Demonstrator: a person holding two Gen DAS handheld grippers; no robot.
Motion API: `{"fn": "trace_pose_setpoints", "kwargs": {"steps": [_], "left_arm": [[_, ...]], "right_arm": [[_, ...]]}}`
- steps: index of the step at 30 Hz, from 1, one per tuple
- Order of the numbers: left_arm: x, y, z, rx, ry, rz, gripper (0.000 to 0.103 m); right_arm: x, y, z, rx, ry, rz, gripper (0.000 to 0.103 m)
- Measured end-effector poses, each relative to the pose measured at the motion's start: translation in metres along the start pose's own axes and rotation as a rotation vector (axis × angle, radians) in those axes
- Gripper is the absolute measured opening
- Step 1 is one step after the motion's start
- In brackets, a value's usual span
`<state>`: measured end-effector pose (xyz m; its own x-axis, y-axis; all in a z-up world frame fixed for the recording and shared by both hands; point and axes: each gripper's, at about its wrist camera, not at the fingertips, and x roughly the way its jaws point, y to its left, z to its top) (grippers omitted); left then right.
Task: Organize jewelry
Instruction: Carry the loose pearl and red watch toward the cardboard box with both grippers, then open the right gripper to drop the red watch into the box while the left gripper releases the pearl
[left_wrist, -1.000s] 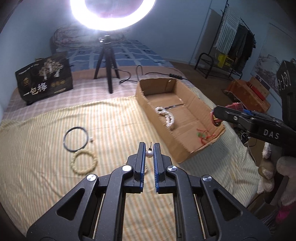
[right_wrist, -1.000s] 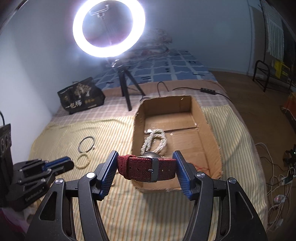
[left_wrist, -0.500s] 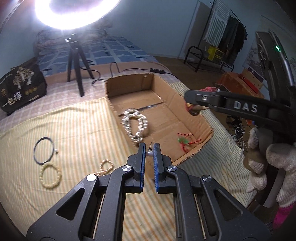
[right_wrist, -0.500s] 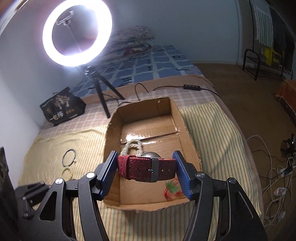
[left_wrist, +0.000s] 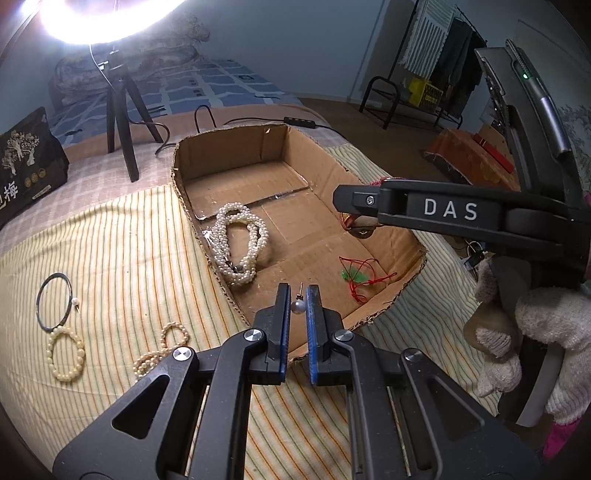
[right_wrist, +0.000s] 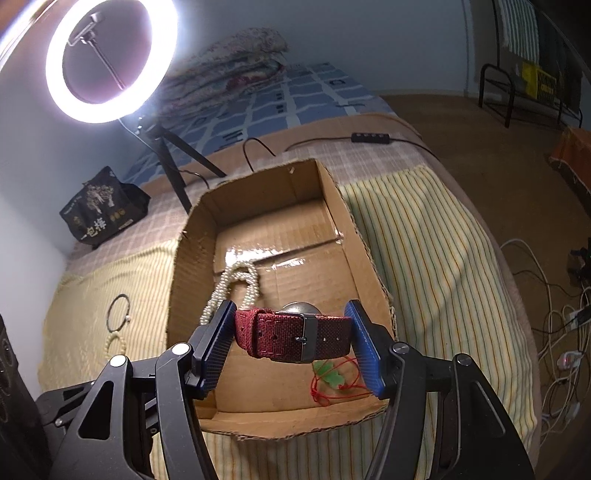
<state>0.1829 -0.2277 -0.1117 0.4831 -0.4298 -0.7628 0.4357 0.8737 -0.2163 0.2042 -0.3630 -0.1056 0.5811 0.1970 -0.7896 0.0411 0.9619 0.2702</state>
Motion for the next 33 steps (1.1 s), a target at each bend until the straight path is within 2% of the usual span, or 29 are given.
{"fn": "trace_pose_setpoints", "kwargs": {"steps": [16,17,18,20,33], "left_arm": [[0.007,0.003,0.001,-0.011,0.029,0.003,0.007],[0.007,0.004,0.001,-0.013,0.031,0.002,0.012],[0.007,0.004,0.001,-0.016,0.032,-0.002,0.025],[0.005,0.005,0.001,-0.020,0.023,-0.006,0.040],[-0.008,0.008,-0.003,-0.001,0.005,0.011,0.041]], "right_arm": [[0.005,-0.005,-0.002,0.035,0.019,-0.017,0.063],[0.005,-0.007,-0.002,0.047,0.020,-0.017,0.064],[0.005,-0.008,-0.001,0.056,0.020,-0.016,0.064],[0.004,-0.012,-0.001,0.076,0.014,-0.012,0.064],[-0.005,-0.009,0.001,0.066,-0.005,-0.005,0.064]]}}
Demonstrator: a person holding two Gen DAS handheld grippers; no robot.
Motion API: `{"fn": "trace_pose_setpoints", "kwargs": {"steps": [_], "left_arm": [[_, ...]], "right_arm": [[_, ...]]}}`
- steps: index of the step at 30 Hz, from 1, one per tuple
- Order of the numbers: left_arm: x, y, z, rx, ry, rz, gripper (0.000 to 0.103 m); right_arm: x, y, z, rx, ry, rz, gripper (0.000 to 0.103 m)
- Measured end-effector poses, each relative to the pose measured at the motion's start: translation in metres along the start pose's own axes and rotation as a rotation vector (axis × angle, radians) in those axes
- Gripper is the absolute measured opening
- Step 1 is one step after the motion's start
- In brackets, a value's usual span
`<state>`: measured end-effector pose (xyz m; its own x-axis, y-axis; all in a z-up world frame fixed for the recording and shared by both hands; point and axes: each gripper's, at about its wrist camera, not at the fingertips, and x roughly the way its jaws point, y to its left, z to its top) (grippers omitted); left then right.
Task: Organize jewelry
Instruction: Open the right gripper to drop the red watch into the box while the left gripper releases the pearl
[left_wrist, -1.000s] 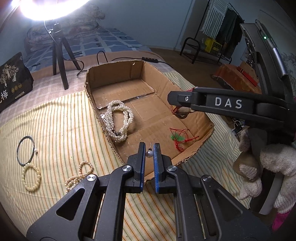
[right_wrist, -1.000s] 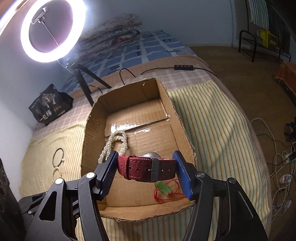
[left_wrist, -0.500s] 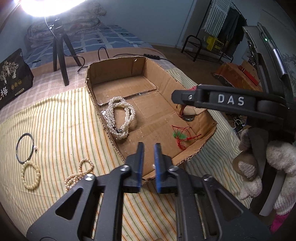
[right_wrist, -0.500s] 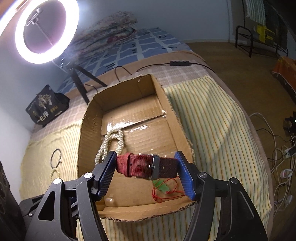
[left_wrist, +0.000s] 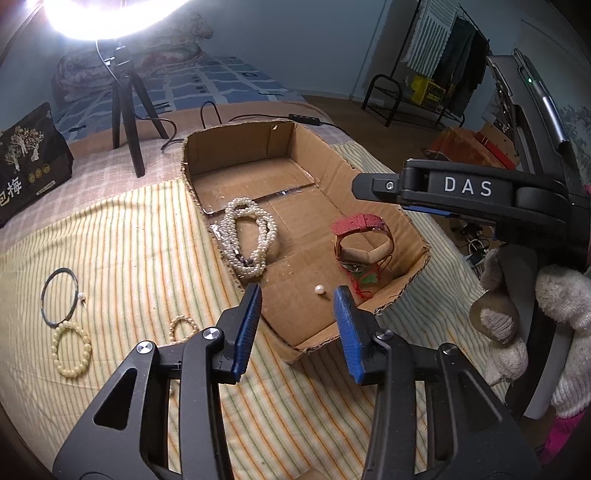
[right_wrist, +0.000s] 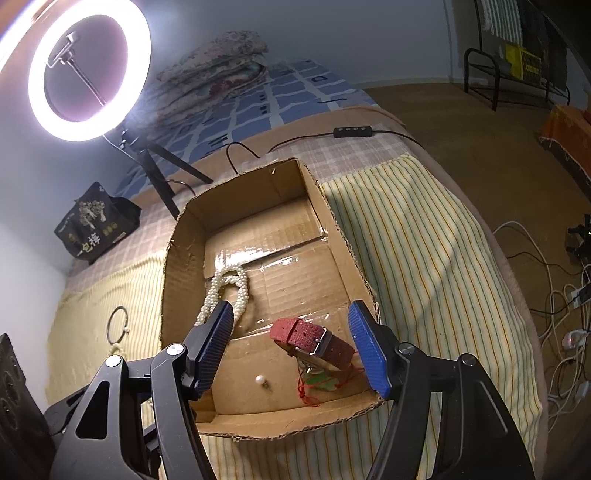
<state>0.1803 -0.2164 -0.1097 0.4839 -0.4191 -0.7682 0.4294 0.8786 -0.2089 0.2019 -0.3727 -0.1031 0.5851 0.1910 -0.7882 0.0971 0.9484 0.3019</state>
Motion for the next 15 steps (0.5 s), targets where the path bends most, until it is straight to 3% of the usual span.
{"fn": "trace_pose_setpoints", "kwargs": {"steps": [15], "left_arm": [[-0.036,0.040,-0.004,-0.037,-0.039,0.054,0.041]], "right_arm": [[-0.017,0.026,-0.001,-0.054,-0.042,0.014,0.064]]}}
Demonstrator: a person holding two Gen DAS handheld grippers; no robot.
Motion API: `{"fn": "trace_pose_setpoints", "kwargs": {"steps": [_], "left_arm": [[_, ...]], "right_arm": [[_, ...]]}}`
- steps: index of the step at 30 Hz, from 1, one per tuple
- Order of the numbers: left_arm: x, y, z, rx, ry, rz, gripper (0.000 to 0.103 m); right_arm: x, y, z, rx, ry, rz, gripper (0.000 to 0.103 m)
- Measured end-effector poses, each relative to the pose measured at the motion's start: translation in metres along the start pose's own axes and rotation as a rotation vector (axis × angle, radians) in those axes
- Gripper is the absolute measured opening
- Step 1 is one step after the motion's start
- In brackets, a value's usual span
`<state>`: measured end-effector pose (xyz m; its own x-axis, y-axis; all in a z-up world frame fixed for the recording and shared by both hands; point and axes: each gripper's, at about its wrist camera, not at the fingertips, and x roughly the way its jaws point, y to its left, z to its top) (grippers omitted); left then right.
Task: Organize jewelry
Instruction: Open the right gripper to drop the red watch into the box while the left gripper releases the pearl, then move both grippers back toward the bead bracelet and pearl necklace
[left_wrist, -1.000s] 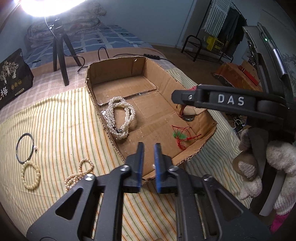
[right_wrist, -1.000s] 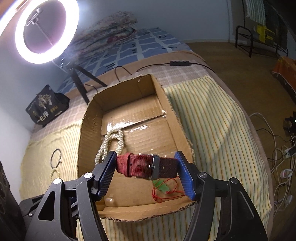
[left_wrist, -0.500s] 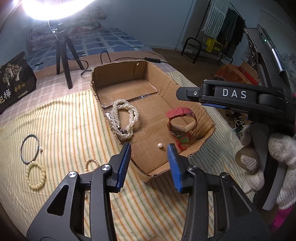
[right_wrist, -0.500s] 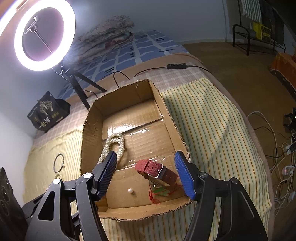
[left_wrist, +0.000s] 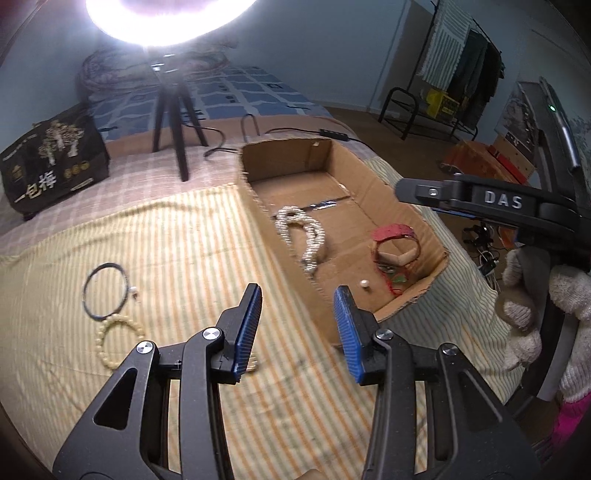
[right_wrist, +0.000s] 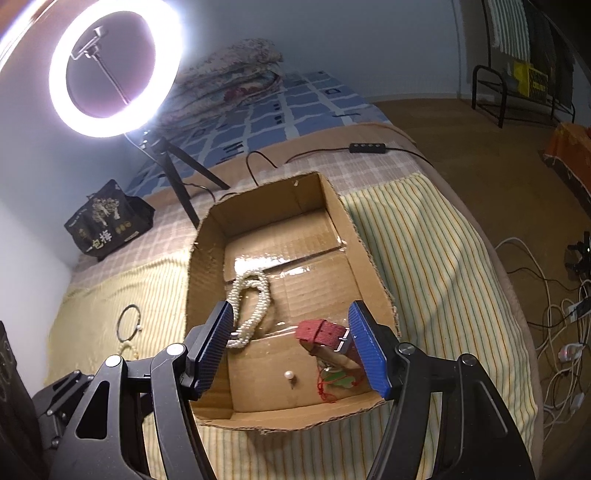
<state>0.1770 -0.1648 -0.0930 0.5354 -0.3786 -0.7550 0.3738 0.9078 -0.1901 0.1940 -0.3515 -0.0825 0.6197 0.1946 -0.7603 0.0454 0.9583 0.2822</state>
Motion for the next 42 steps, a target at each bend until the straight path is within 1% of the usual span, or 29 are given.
{"fn": "trace_pose_setpoints", "kwargs": {"steps": [12,16,20,22,23,24,28,31,34,36,37,39,42], "left_arm": [[-0.026,0.067,-0.005,-0.092,-0.013,0.081,0.041],[-0.032,0.095,-0.011,-0.148,-0.004,0.109,0.041],[-0.037,0.117,-0.019,-0.192,0.011,0.139,0.041],[-0.038,0.128,-0.024,-0.207,0.020,0.153,0.045],[-0.039,0.133,-0.026,-0.214,0.024,0.158,0.051],[-0.040,0.137,-0.029,-0.221,0.026,0.164,0.053],[-0.040,0.151,-0.039,-0.253,0.044,0.175,0.053],[-0.038,0.155,-0.045,-0.267,0.061,0.170,0.053],[-0.031,0.155,-0.052,-0.259,0.093,0.165,0.054],[-0.025,0.153,-0.057,-0.256,0.116,0.159,0.062],[-0.023,0.153,-0.058,-0.255,0.122,0.158,0.064],[-0.016,0.151,-0.061,-0.250,0.140,0.163,0.065],[-0.007,0.152,-0.063,-0.256,0.155,0.170,0.065]], "right_arm": [[-0.007,0.046,-0.002,-0.089,-0.019,0.053,0.064],[-0.009,0.061,-0.008,-0.126,-0.020,0.069,0.064],[-0.008,0.079,-0.017,-0.171,-0.002,0.092,0.064],[-0.007,0.086,-0.022,-0.196,0.011,0.104,0.064],[-0.005,0.092,-0.027,-0.214,0.022,0.115,0.064],[-0.004,0.098,-0.031,-0.231,0.034,0.125,0.064],[0.004,0.116,-0.051,-0.292,0.087,0.155,0.064],[0.015,0.130,-0.069,-0.346,0.143,0.167,0.064],[0.028,0.140,-0.086,-0.390,0.197,0.159,0.064],[0.037,0.144,-0.096,-0.413,0.230,0.148,0.064],[0.043,0.146,-0.101,-0.424,0.253,0.142,0.064],[0.051,0.149,-0.109,-0.443,0.285,0.133,0.064],[0.059,0.152,-0.118,-0.473,0.310,0.119,0.064]]}}
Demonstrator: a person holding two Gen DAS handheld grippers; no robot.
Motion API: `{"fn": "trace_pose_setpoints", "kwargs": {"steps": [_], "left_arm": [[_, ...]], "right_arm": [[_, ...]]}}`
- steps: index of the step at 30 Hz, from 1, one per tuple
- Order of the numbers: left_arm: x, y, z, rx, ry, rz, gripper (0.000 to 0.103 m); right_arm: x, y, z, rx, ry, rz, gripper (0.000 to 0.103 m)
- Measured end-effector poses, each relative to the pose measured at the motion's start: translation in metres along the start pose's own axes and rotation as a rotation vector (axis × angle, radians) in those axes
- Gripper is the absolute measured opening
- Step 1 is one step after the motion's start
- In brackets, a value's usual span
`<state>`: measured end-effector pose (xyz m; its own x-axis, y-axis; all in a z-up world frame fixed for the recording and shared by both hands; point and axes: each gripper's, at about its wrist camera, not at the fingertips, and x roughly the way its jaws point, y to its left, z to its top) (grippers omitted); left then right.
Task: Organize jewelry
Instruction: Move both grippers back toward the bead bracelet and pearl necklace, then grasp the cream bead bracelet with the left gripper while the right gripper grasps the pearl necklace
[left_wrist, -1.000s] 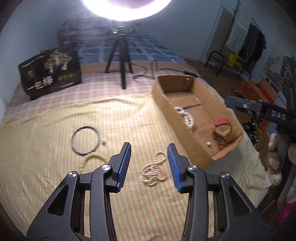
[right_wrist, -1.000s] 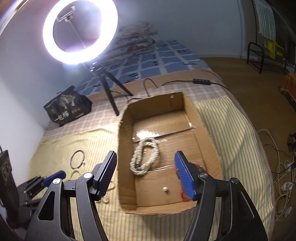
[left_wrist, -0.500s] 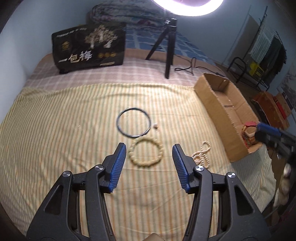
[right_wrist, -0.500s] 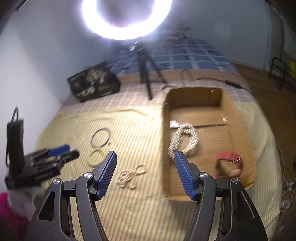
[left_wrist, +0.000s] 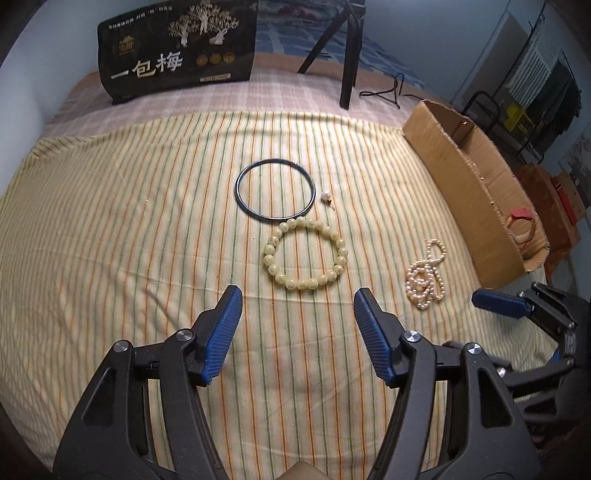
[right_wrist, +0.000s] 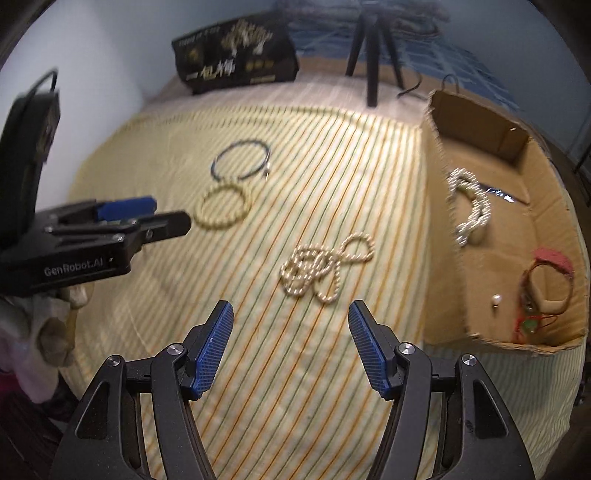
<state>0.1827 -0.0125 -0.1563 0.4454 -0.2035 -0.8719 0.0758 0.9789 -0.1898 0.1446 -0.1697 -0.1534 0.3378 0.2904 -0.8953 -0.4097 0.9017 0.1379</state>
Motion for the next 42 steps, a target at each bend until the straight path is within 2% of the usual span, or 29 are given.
{"fn": "trace_pose_setpoints", "kwargs": {"steps": [11,13,15,19,22,24,27,35,39,42], "left_arm": [[0.026,0.018,0.015,-0.106,0.016,0.003,0.064],[0.030,0.022,0.018,-0.121,0.011,0.016,0.059],[0.033,0.023,0.022,-0.123,0.009,0.038,0.046],[0.039,0.022,0.025,-0.095,0.002,0.063,0.040],[0.043,0.014,0.025,-0.032,-0.020,0.102,0.033],[0.044,0.013,0.024,-0.011,-0.029,0.111,0.020],[0.045,0.015,0.025,-0.012,-0.029,0.108,0.010],[0.044,0.015,0.023,-0.013,-0.033,0.109,0.007],[0.043,0.015,0.022,-0.018,-0.033,0.108,0.007],[0.043,0.016,0.022,-0.019,-0.033,0.107,0.007]], "right_arm": [[0.023,-0.003,0.002,0.032,0.031,-0.015,0.064],[0.027,-0.003,0.002,0.038,0.033,-0.022,0.064],[0.030,-0.005,0.004,0.044,0.034,-0.026,0.064],[0.034,-0.006,0.007,0.047,0.031,-0.045,0.064],[0.037,-0.007,0.010,0.047,0.025,-0.057,0.064],[0.039,-0.007,0.012,0.047,0.020,-0.065,0.064],[0.041,-0.005,0.012,0.030,0.010,-0.079,0.064],[0.042,-0.001,0.012,0.000,-0.014,-0.099,0.064],[0.042,-0.001,0.012,-0.003,-0.030,-0.105,0.054],[0.040,-0.005,0.012,0.002,-0.039,-0.095,0.035]]}}
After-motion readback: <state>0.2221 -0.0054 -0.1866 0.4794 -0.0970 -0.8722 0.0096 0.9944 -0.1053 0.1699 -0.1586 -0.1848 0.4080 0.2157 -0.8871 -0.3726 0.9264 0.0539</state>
